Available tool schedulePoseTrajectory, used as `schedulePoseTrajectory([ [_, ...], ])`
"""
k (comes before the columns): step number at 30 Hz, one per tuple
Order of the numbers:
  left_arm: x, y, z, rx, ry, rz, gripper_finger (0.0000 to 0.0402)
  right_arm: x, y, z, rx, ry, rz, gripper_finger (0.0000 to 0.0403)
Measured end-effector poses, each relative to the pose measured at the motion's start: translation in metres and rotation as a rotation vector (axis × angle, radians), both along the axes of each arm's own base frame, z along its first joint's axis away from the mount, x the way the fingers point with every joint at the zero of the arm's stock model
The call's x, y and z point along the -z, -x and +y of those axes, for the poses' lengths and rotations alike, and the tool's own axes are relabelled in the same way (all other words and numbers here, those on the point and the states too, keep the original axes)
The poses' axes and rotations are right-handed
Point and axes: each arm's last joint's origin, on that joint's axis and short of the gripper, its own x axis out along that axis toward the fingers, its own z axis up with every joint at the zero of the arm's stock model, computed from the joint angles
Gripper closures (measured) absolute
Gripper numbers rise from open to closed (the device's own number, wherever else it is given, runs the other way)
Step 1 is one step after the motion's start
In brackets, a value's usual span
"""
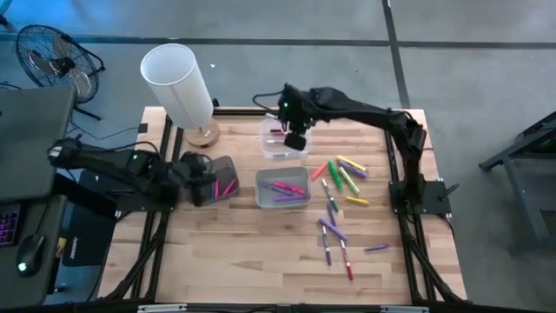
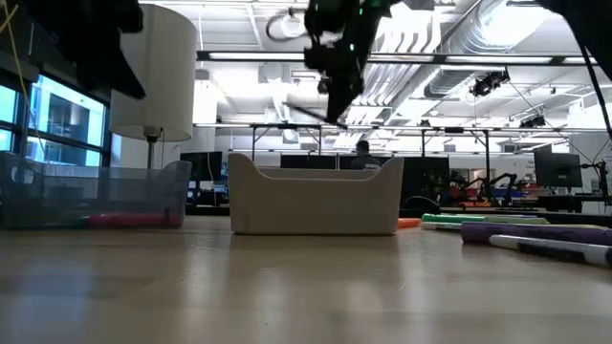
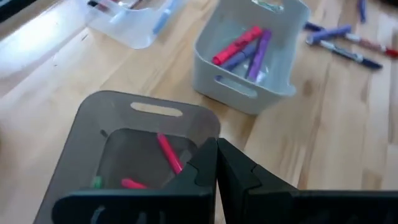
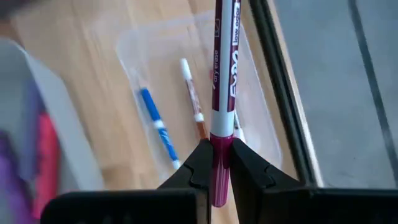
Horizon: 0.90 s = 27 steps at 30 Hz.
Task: Pick & Place Markers
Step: Put the violet marker pen into the transparent bin, then put the purple highlighter pen into the white bin
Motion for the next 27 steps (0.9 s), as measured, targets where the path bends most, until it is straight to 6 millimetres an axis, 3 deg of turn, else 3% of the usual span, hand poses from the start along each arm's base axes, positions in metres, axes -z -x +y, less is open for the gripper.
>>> schedulePoseTrajectory([
  [6, 0.002, -0.006, 0.010, -0.081, 0.017, -0.054, 0.0402, 0.041, -0.007, -0.031, -0.124, -0.041, 0.111, 0.0376],
  [10, 0.003, -0.012, 0.014, -0.112, 0.016, -0.055, 0.0402, 0.066, -0.012, -0.041, -0.121, -0.002, 0.206, 0.0346],
  [13, 0.003, -0.011, 0.016, -0.125, 0.012, -0.054, 0.0402, 0.073, -0.013, -0.046, -0.110, -0.001, 0.226, 0.0324],
  [19, 0.003, -0.010, 0.021, -0.133, -0.021, -0.036, 0.0402, 0.062, -0.007, -0.046, -0.071, -0.005, 0.203, 0.0306],
  [27, 0.003, -0.010, 0.026, -0.116, -0.084, -0.013, 0.0401, 0.013, 0.025, -0.024, 0.212, -0.102, 0.147, 0.0314],
])
